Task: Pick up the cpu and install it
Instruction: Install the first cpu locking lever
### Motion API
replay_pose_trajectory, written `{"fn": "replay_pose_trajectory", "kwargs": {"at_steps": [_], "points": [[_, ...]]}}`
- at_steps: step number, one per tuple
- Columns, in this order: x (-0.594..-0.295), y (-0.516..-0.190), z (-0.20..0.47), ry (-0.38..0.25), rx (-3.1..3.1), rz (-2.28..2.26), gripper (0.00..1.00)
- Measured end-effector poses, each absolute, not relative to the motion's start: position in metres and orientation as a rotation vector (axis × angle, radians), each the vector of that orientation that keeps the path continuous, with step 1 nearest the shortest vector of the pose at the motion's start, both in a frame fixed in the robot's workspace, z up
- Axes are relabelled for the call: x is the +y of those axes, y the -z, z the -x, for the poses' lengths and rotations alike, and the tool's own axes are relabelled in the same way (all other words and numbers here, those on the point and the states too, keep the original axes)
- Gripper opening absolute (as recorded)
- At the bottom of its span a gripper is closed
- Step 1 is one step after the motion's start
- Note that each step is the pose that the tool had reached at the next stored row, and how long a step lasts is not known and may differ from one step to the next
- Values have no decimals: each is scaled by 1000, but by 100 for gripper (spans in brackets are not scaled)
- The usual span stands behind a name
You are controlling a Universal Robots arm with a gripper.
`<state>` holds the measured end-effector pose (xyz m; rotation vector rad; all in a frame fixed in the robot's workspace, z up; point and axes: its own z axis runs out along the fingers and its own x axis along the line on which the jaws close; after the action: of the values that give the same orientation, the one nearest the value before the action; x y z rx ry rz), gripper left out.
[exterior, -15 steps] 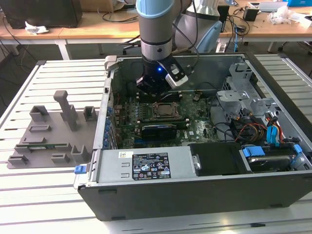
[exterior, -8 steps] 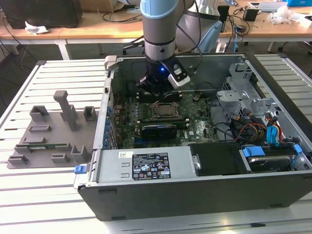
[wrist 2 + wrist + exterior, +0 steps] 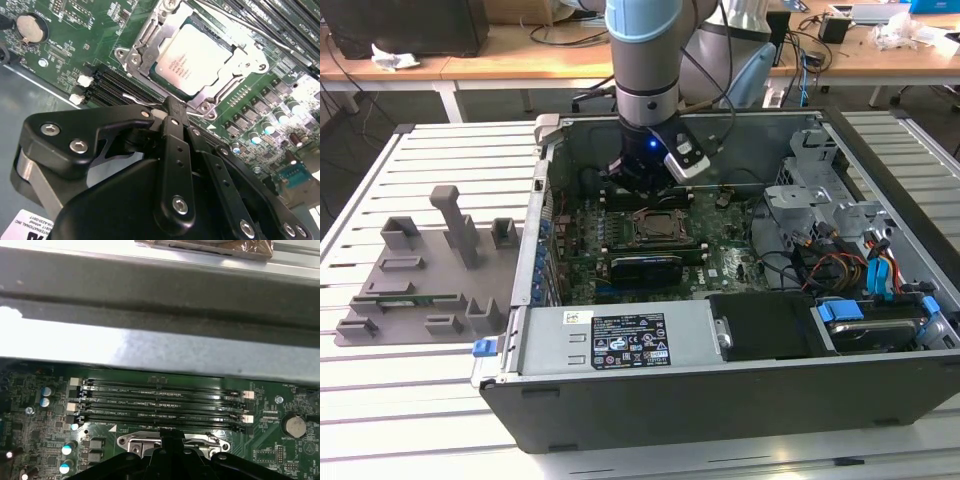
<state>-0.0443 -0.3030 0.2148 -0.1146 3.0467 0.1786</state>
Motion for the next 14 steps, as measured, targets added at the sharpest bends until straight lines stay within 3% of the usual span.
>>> {"fn": "replay_pose_trajectory", "kwargs": {"at_steps": [14], "points": [[-303, -207, 44, -173, 3008, 87, 11]]}}
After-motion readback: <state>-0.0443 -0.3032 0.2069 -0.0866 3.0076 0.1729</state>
